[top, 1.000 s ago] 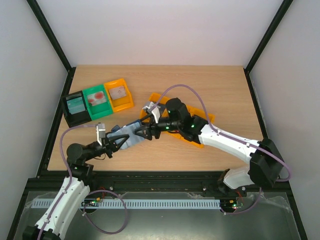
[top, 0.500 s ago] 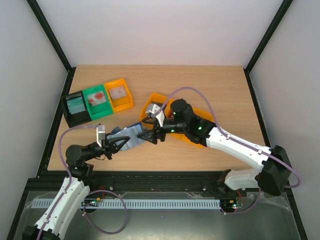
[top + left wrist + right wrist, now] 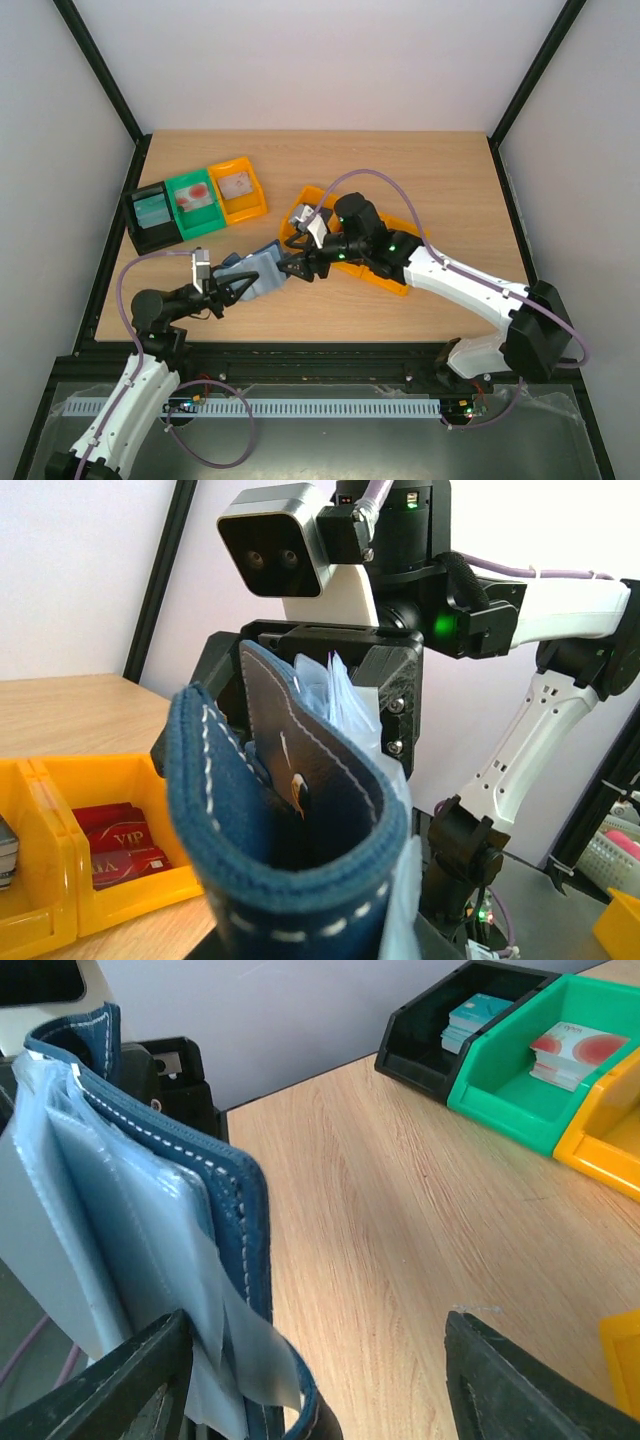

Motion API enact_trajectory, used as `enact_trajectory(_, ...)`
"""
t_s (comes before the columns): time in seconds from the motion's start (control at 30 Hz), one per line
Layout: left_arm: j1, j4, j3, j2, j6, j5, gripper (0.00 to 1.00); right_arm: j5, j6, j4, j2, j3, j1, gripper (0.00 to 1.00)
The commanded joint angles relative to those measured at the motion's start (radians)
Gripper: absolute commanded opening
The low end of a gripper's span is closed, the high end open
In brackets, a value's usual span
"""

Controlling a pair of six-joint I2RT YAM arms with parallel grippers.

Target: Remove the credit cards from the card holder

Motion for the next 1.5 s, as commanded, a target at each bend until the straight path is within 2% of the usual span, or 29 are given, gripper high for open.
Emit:
enact_trajectory(0.0,0.004,0.059,0.003,0.000,0.010,0.015,0.02,-0.087,0.041,0.018,0.033,0.041,0.006,0.70)
enact_trajectory(0.2,0.004,0.052,0.001,0.005,0.016,0.008,0.02,-0.220,0.021,-0.028,0.106,0.101,0.049,0.78)
enact_trajectory(0.47,0.007,-0.039,0.008,0.005,0.072,-0.086,0.02,-0.276,0.017,0.001,0.110,0.122,0.088,0.78)
enact_trajectory(0.7,0.011,-0.056,0.011,0.003,0.078,-0.108,0.02,-0.269,-0.154,-0.188,0.027,0.124,0.085,0.82)
enact_trajectory(0.87,0.011,-0.038,0.009,0.004,0.071,-0.084,0.02,-0.229,-0.199,-0.265,-0.012,0.114,0.081,0.82)
enact_trajectory(1.0,0.012,-0.028,0.008,0.002,0.064,-0.069,0.02,-0.195,-0.235,-0.326,-0.018,0.124,0.070,0.80)
enact_trajectory(1.23,0.011,-0.017,0.007,0.001,0.059,-0.056,0.02,-0.198,-0.226,-0.313,-0.026,0.133,0.059,0.75)
enact_trajectory(1.37,0.011,-0.016,0.006,0.000,0.058,-0.054,0.02,-0.247,-0.199,-0.290,0.002,0.151,0.059,0.67)
enact_trajectory(1.47,0.011,-0.015,0.006,-0.001,0.060,-0.055,0.02,-0.277,-0.184,-0.279,0.023,0.164,0.059,0.67)
